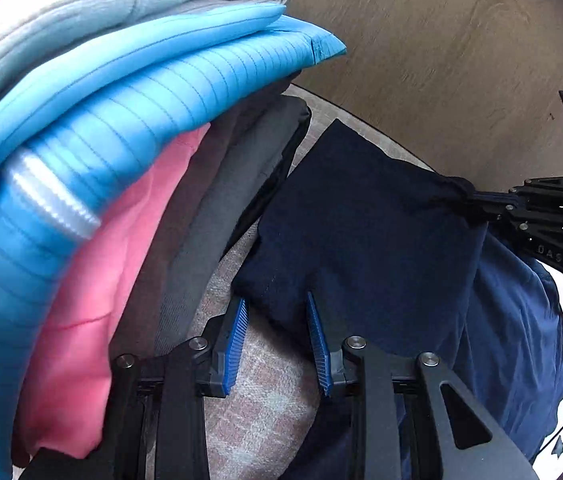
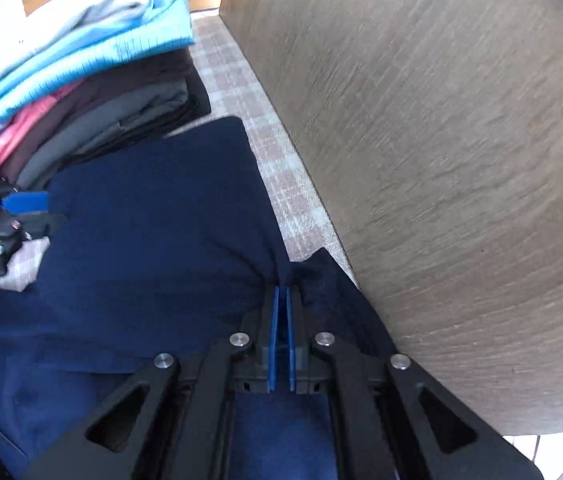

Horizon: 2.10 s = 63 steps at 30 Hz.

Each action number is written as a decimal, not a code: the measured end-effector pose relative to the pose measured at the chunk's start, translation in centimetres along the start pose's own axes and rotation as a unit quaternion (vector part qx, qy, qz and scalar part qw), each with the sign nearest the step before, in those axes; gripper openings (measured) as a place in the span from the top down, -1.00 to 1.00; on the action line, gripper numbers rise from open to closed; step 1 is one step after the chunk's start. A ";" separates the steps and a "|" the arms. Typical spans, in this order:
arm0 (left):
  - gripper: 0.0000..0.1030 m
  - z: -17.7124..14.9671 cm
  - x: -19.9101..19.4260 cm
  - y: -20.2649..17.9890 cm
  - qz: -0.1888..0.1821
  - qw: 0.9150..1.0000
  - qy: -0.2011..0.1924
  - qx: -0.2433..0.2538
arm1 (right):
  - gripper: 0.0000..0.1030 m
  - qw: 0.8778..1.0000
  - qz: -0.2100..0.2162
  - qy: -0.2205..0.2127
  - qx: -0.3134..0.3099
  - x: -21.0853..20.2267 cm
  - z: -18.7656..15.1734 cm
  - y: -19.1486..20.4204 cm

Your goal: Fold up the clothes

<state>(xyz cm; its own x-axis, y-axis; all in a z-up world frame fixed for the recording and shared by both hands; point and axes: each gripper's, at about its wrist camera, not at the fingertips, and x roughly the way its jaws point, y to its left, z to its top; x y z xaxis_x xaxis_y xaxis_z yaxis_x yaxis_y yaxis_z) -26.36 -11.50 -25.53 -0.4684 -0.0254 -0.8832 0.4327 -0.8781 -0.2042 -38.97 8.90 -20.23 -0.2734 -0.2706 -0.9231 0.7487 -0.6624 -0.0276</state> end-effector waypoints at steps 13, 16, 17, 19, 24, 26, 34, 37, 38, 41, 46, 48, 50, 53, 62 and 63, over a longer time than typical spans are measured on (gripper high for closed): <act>0.87 1.3 1.4 -0.8 -0.006 0.999 -0.033 0.007 | 0.21 0.999 0.023 0.005 -0.042 7.3 8.6 3.7; 0.93 1.5 1.4 -0.9 -0.021 0.999 -0.037 0.007 | 0.92 0.998 0.053 0.006 -0.037 7.2 9.0 3.7; 0.94 1.7 1.0 -0.8 -0.028 0.999 -0.041 0.001 | 0.92 0.998 0.041 0.005 -0.051 6.8 9.0 4.2; 0.94 2.0 -0.9 -0.7 -0.045 0.997 -0.060 -0.011 | 0.92 0.997 0.027 -0.013 -0.075 5.2 9.1 5.2; 0.94 1.8 -7.9 -1.5 -0.032 0.989 -0.147 0.013 | 0.92 0.991 0.057 -0.103 -0.067 -1.5 11.0 5.9; 0.94 1.7 -9.5 -1.8 -0.015 0.986 -0.165 0.019 | 0.92 0.987 0.069 -0.128 -0.067 -2.9 12.0 6.2; 0.94 1.4 -6.7 -2.8 0.021 0.986 -0.153 0.063 | 0.92 0.990 0.059 -0.117 -0.057 0.9 12.5 7.7; 0.94 1.2 -6.4 -3.8 0.012 0.984 -0.154 0.088 | 0.92 0.989 0.055 -0.126 -0.050 0.7 11.4 7.3; 0.94 1.2 -6.6 -4.2 0.006 0.984 -0.154 0.095 | 0.92 0.989 0.053 -0.129 -0.047 0.4 11.0 7.1; 0.94 1.2 -7.5 -5.2 -0.009 0.981 -0.156 0.119 | 0.92 0.987 0.040 -0.152 -0.039 -1.7 9.2 6.6; 0.94 1.9 -9.4 -8.3 -0.044 0.971 -0.151 0.180 | 0.92 0.983 0.015 -0.185 -0.003 -5.9 4.6 5.3; 0.92 1.3 -9.4 -10.1 -0.079 0.968 -0.123 0.205 | 0.92 0.983 -0.004 -0.183 0.013 -6.9 1.3 4.6; 0.69 -1.2 -9.3 -12.0 -0.123 0.965 -0.064 0.222 | 0.92 0.987 -0.036 -0.155 0.035 -6.6 -2.1 4.1; 0.46 -5.4 -10.3 -11.0 -0.148 0.961 -0.009 0.232 | 0.90 0.993 -0.092 -0.038 0.071 -3.2 -7.6 2.3; 0.47 -5.0 -12.0 -0.4 -0.089 0.971 -0.011 0.220 | 0.60 0.985 -0.083 -0.059 0.139 -7.9 -11.6 0.2; 0.47 -5.0 -11.8 0.0 -0.085 0.972 -0.006 0.217 | 0.60 0.986 -0.079 -0.059 0.134 -8.0 -10.9 0.3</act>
<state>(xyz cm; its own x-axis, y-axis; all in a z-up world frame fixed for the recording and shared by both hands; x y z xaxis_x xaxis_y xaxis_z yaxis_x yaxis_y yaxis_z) -16.92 -8.79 -17.19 -0.5145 0.1355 -0.8467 -0.0166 -0.9888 -0.1481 -30.00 18.49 -17.03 -0.4552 -0.2181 -0.8633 0.5083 -0.8597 -0.0508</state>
